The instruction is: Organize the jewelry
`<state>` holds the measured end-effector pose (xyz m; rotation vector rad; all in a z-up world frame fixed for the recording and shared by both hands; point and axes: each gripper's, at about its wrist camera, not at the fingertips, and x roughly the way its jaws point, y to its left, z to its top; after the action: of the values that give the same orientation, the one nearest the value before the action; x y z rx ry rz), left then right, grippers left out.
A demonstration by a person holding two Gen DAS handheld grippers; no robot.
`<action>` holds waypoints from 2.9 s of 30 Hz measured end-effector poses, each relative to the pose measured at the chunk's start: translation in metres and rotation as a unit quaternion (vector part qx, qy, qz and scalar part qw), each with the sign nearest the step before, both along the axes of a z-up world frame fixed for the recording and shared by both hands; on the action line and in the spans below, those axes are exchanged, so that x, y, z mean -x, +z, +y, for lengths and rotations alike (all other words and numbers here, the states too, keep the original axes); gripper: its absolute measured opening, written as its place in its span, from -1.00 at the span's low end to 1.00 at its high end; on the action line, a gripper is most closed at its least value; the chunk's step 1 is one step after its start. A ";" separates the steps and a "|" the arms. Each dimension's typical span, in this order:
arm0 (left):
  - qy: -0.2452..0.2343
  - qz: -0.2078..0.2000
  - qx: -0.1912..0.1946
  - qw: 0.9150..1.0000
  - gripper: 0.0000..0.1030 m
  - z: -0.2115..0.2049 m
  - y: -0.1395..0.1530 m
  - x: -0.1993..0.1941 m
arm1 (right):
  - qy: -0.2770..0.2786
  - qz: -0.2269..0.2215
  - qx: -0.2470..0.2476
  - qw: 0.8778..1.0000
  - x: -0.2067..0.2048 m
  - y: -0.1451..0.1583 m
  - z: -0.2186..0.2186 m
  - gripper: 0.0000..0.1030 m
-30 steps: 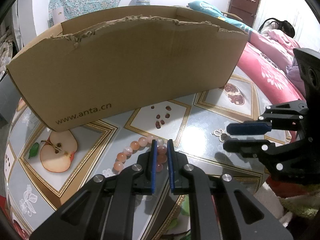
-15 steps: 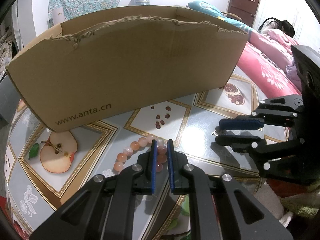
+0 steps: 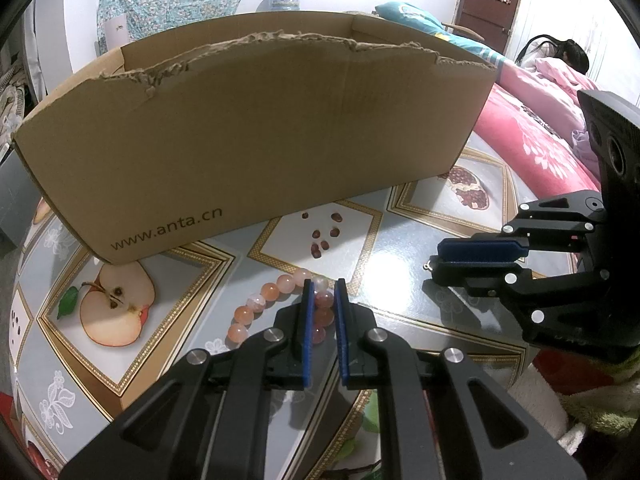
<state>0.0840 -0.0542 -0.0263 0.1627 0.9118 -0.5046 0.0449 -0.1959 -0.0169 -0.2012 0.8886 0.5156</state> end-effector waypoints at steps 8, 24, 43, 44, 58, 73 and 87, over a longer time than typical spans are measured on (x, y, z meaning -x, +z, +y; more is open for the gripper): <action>0.000 0.000 0.000 1.000 -0.82 0.000 0.000 0.000 | -0.007 -0.005 -0.009 1.000 0.002 0.005 -0.005 -0.77; 0.000 -0.001 -0.004 1.000 -0.82 -0.002 -0.001 -0.001 | -0.031 -0.021 -0.033 0.999 0.005 0.023 -0.019 -0.77; 0.011 -0.009 -0.004 1.000 -0.82 -0.002 0.001 0.003 | -0.047 -0.046 -0.065 0.996 0.007 0.048 -0.026 -0.77; 0.015 -0.016 -0.002 1.000 -0.82 0.001 0.004 0.005 | -0.048 -0.047 -0.066 0.996 0.007 0.049 -0.026 -0.77; 0.058 -0.032 0.128 0.990 -0.82 0.076 0.057 0.026 | -0.057 -0.070 -0.132 0.987 0.004 0.076 -0.034 -0.77; 0.004 -0.108 0.186 0.977 -0.82 0.071 0.167 0.009 | -0.028 -0.085 -0.184 0.979 -0.057 0.143 -0.048 -0.77; -0.003 -0.001 0.089 0.996 -0.82 0.008 0.109 -0.124 | -0.016 0.078 -0.079 0.994 -0.188 0.101 -0.016 -0.77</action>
<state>0.2078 -0.0461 0.0827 0.0046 0.8600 -0.5887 0.2331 -0.2122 0.0837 -0.0023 0.9977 0.5744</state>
